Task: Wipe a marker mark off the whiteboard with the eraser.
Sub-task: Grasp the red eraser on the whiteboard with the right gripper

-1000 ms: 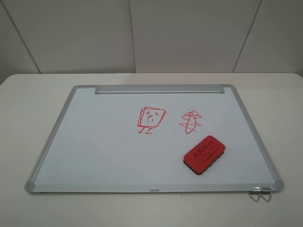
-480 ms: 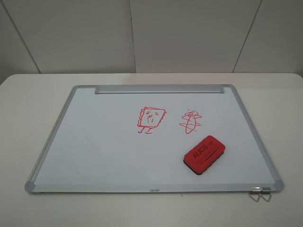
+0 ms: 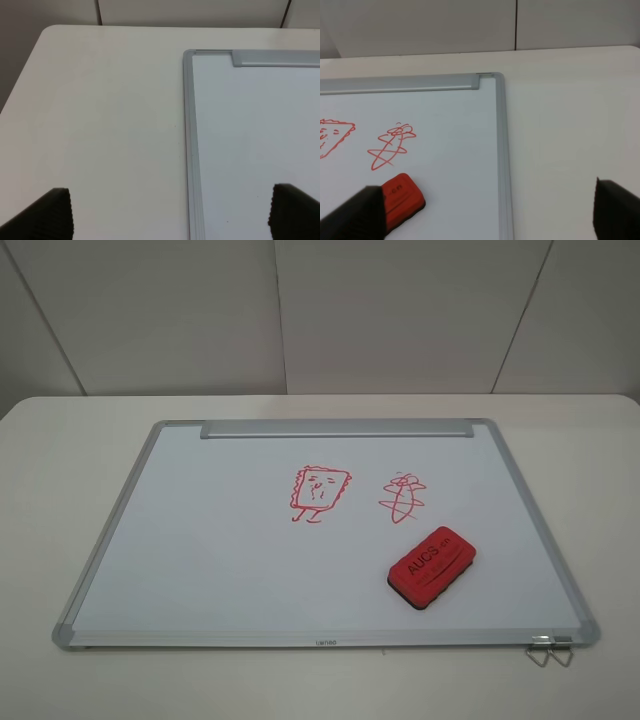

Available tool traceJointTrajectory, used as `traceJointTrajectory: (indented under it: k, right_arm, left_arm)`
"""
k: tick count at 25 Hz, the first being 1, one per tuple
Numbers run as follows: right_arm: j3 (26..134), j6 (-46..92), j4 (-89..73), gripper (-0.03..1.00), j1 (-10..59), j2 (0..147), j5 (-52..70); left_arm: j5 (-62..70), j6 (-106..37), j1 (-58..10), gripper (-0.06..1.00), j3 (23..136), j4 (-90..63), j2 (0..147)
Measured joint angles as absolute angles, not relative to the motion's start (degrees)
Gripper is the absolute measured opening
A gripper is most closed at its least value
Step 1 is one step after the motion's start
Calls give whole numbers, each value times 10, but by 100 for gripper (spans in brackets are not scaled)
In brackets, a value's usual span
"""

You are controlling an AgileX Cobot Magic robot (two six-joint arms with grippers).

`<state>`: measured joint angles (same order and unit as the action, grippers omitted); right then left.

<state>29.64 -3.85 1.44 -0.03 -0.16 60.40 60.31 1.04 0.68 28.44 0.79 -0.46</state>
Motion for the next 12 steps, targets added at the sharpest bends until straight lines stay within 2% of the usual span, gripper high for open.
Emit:
traceJointTrajectory:
  k: [12]
  right_arm:
    - [296,-39,14,74,0,-2,604]
  left_arm:
    - [603,10,7,78,284,8,-5]
